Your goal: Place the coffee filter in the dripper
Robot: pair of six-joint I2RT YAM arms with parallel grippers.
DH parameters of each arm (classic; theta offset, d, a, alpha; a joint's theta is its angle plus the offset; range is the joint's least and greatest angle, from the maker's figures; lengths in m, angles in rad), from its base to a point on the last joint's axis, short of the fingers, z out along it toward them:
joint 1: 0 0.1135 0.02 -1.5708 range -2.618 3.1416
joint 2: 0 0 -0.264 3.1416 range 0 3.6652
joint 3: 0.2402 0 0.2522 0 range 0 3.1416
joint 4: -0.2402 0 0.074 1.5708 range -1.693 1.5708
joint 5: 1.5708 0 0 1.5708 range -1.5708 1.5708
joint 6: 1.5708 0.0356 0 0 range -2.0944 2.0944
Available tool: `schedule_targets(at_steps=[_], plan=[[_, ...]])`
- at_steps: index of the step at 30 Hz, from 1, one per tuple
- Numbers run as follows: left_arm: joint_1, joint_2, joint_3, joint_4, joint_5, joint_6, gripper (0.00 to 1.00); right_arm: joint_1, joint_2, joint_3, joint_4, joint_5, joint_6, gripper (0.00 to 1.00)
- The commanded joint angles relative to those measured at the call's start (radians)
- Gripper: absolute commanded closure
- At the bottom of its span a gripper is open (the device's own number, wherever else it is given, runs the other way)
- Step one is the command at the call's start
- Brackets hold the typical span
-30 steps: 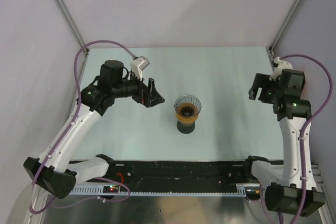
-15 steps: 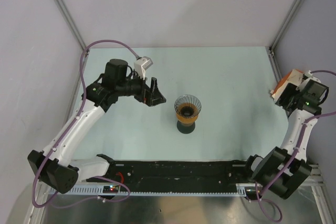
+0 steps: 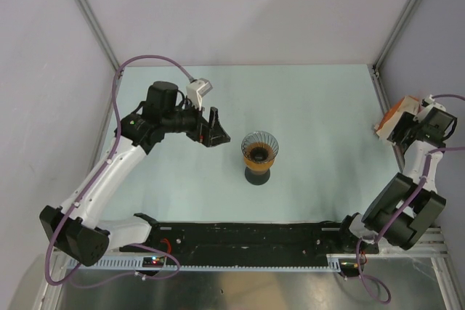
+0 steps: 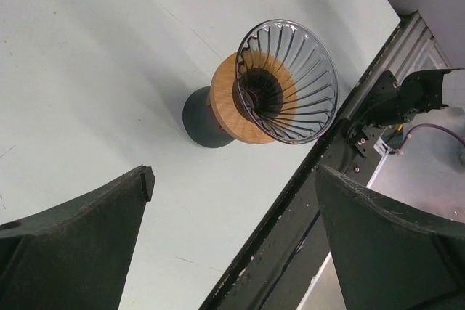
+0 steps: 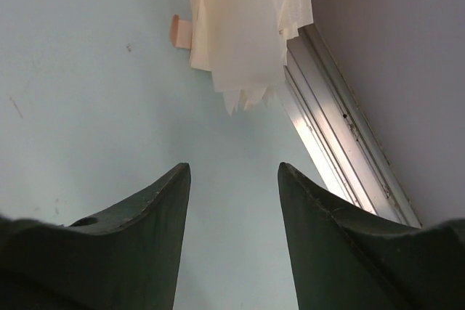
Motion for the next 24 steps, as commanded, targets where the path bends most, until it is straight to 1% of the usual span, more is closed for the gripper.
schedule_targets(at_steps=[1,10,24], plan=[[0.006,0.005,0.001,0.019,0.033,0.017,0.0,-0.008,0.047,0.034,0.089,-0.003,-0.032,0.43],[0.007,0.013,0.003,0.019,0.036,0.016,0.0,-0.008,0.123,0.068,0.114,0.007,-0.039,0.41],[0.007,0.025,0.01,0.019,0.049,0.012,0.0,-0.007,0.199,0.118,0.145,0.01,-0.039,0.41]])
